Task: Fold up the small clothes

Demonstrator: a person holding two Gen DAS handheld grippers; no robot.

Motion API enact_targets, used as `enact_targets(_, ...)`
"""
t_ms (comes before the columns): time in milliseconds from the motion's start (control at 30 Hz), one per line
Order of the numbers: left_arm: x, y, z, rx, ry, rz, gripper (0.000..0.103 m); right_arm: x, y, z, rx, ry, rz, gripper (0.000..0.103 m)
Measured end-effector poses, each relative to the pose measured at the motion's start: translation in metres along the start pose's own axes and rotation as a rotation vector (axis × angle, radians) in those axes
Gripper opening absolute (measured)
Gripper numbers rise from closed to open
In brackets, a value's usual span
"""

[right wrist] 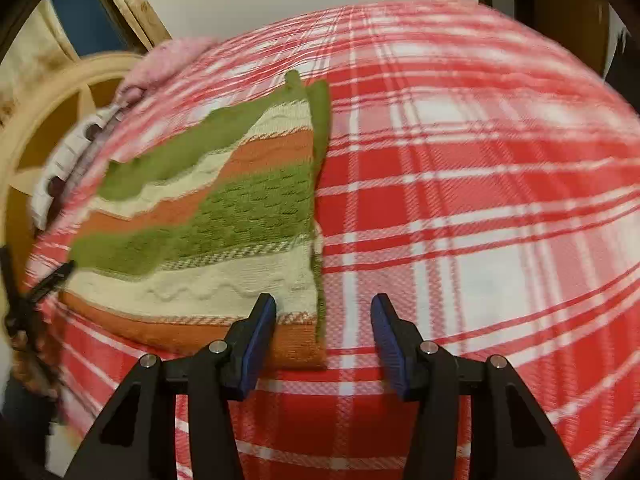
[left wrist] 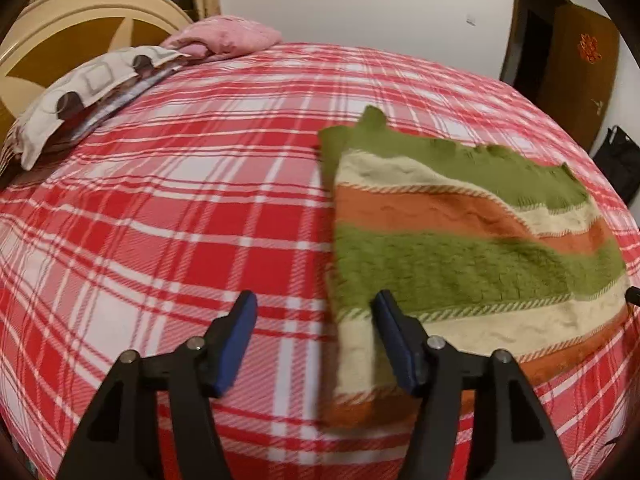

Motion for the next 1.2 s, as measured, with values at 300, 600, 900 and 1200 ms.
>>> enact_targets(300, -0.004, 0.005, 0.008, -0.010, -0.061, -0.012, 0.075, -0.089, -0.040, -0.032, 0.171, -0.139, -0.218, 0.052)
enact_targets(600, 0.001, 0.012, -0.007, 0.017, -0.081, 0.033, 0.075, -0.067, -0.023, 0.027, 0.033, 0.033, -0.180, 0.052)
enact_targets(900, 0.004, -0.011, -0.002, 0.024, -0.106, -0.032, 0.076, -0.156, -0.043, -0.007, 0.132, -0.050, -0.308, 0.061)
enact_targets(1200, -0.007, -0.003, 0.014, -0.016, -0.097, -0.052, 0.091, -0.232, -0.017, 0.054, 0.030, -0.032, -0.451, 0.061)
Point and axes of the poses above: each gripper's, at about its wrist camera, not at the fingertips, and z roughly the way its jaws point, x to its right, y to its underside, the point moved 6 cm from there along z, roughly the way its jaws point, and after that the axes turned 11 degrees about -x, right-handed, at the moved point
